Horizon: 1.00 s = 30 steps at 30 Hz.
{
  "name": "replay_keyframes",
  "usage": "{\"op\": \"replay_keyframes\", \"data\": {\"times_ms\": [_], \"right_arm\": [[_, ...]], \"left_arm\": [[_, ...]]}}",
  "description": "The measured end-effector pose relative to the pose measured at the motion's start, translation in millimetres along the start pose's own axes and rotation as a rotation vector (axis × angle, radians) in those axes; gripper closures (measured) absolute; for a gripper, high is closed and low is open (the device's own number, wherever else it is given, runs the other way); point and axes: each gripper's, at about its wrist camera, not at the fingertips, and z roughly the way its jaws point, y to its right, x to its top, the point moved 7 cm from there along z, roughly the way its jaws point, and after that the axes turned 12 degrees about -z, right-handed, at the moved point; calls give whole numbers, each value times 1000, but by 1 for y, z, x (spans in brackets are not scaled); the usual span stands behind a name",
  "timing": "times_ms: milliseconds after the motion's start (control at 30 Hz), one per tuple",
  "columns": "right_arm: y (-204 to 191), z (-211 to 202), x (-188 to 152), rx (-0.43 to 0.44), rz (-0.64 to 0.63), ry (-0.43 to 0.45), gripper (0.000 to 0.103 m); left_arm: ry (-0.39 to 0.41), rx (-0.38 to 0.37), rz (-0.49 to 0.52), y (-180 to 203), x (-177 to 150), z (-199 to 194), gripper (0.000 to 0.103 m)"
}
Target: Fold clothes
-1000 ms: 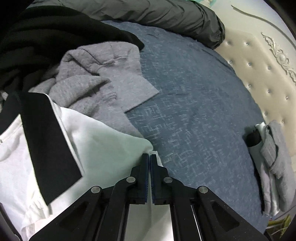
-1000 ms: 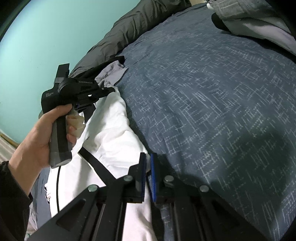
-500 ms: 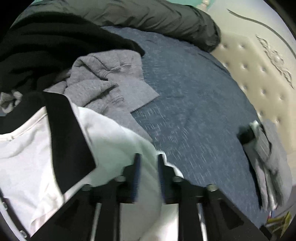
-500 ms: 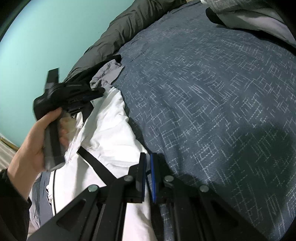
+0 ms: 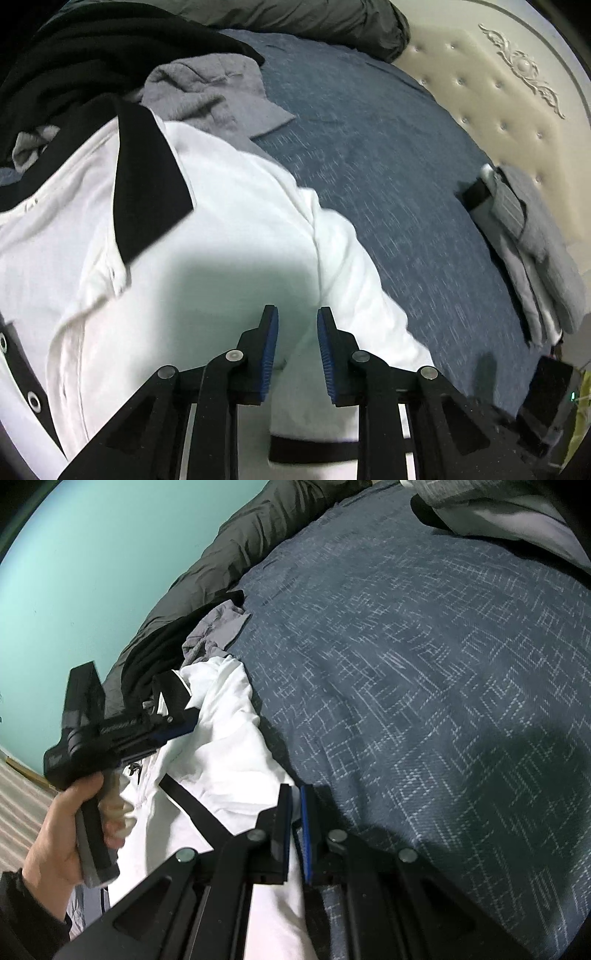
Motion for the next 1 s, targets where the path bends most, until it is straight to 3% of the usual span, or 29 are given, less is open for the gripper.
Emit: {"op": "replay_keyframes", "data": {"times_ms": [200, 433, 533, 600, 667, 767, 1000], "right_arm": [[0, -1, 0, 2, 2, -1, 98], [1, -2, -1, 4, 5, -3, 98], [1, -1, 0, 1, 3, -3, 98], [1, -1, 0, 2, 4, -3, 98], [1, -1, 1, 2, 4, -3, 98], [1, -2, 2, 1, 3, -3, 98], [1, -4, 4, 5, 8, -6, 99]], "left_arm": [[-9, -36, 6, 5, -20, -10, 79], [29, 14, 0, -9, -25, -24, 79], [7, 4, 31, -6, -34, -23, 80], [6, -16, 46, 0, -36, -23, 90], [14, -25, 63, 7, -38, -26, 93], [21, -28, 109, 22, -42, -30, 94], [-48, 0, 190, 35, -63, -22, 94]]}}
